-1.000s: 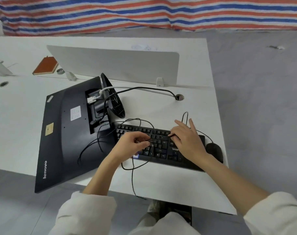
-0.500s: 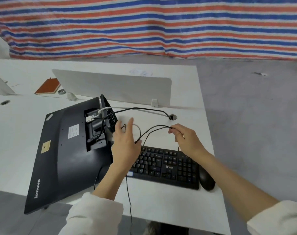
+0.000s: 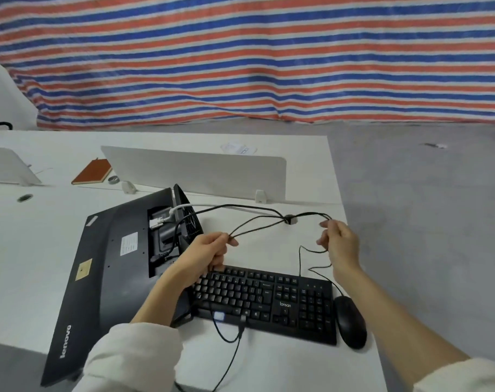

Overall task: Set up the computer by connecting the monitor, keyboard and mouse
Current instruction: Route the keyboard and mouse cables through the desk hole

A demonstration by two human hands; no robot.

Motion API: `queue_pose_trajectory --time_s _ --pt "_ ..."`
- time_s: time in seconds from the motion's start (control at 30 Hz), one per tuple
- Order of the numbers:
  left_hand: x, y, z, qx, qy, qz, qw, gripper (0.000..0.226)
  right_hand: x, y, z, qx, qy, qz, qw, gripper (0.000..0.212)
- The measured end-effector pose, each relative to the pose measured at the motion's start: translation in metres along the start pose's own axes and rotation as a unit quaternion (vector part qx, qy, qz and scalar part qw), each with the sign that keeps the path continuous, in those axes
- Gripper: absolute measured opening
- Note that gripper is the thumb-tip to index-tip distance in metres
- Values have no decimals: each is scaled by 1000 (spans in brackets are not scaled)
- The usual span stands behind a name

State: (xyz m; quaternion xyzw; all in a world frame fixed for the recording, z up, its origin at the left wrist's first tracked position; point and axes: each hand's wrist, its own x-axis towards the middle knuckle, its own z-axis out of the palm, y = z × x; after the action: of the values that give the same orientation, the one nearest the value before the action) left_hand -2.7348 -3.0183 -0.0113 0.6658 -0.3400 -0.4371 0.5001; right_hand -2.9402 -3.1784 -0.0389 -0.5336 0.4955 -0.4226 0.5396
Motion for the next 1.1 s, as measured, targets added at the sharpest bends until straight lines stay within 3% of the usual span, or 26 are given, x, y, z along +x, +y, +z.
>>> queue_pose_trajectory --time_s 0.07,0.13,0.2,0.27,0.37,0.43,0.5,0.6,0.7,0.77,0.8,0.87,0.93,0.97,1.03,1.07,1.1 --pt "4 10 -3 10 10 -1 1000 29 -4 -5 4 -99 -79 -27 992 24" --pt "8 26 0 27 11 15 999 29 -9 -19 12 -176 -120 -79 974 43" --pt "11 44 4 42 16 33 998 30 -12 -38 19 -246 -102 -164 950 70" --pt "14 60 7 69 14 49 996 30 -11 -60 23 -361 -67 -255 895 81" --pt "18 87 10 107 -9 74 991 30 -5 -87 35 -464 -117 -410 777 63" --pt "21 106 11 118 -11 89 989 29 -1 -98 46 -440 -172 -475 742 40" --pt "22 124 9 98 -9 100 990 27 -1 -108 50 -396 -173 -483 762 29" --pt "24 142 -2 18 -41 90 995 27 10 -122 51 -329 -120 -426 834 18" --pt "25 149 -14 -17 -66 72 995 29 31 -134 53 -198 -22 -268 943 21" --pt "25 149 -23 -10 -56 58 997 28 48 -139 52 -73 48 -119 989 22" --pt "25 151 -28 -23 -46 51 997 28 54 -141 49 -55 66 -74 994 23" --pt "26 157 -37 -101 -21 25 994 27 58 -139 46 -158 47 -63 984 26" --pt "29 170 -44 -207 -2 6 978 27 48 -134 50 -309 34 -166 936 39" --pt "31 178 -44 -251 0 4 968 27 40 -132 54 -330 47 -253 908 47" --pt "34 196 -38 -325 -11 8 945 28 15 -129 66 -246 1 -387 889 51" --pt "37 204 -33 -361 -19 11 932 29 -1 -130 70 -160 -86 -374 910 48" --pt "40 212 -28 -399 -24 9 916 29 -19 -131 74 -73 -204 -294 931 44"
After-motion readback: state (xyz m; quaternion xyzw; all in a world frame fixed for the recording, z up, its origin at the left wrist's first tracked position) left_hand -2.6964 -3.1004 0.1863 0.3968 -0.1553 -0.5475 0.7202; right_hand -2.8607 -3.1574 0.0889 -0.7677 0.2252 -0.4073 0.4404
